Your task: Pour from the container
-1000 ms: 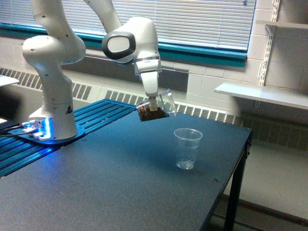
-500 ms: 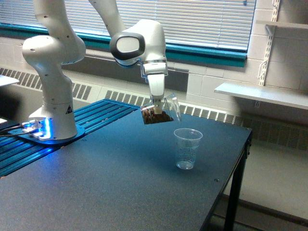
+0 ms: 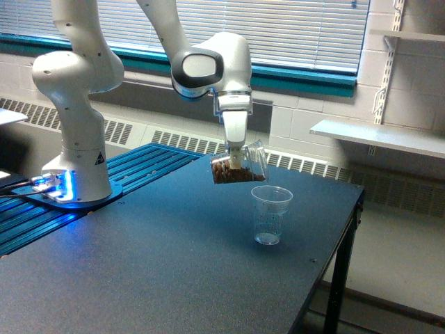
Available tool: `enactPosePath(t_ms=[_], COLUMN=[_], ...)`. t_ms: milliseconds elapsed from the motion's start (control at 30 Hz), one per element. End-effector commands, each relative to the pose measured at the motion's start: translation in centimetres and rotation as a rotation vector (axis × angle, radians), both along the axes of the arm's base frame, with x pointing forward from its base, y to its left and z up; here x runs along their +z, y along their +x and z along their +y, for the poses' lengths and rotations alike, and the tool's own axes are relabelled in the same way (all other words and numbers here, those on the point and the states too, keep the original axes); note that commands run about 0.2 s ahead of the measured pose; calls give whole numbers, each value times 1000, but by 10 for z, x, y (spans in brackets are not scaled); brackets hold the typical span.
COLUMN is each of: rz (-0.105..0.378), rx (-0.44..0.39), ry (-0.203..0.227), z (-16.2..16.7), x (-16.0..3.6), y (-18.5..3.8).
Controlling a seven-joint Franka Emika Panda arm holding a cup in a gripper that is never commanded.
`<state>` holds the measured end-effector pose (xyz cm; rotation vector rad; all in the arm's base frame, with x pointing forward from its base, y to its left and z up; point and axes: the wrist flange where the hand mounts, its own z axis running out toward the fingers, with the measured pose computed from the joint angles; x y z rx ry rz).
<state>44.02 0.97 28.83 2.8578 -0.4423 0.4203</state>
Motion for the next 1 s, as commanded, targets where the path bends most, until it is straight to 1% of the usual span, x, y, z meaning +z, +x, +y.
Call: enactPosePath(t_ms=[33, 367, 467, 1000], rz=[-6, 15, 21, 46], rx=[-7, 20, 25, 55], ry=[-35, -91, -96, -158], z=[2, 2, 4, 4], x=[8, 11, 10, 14], y=[7, 9, 9, 12])
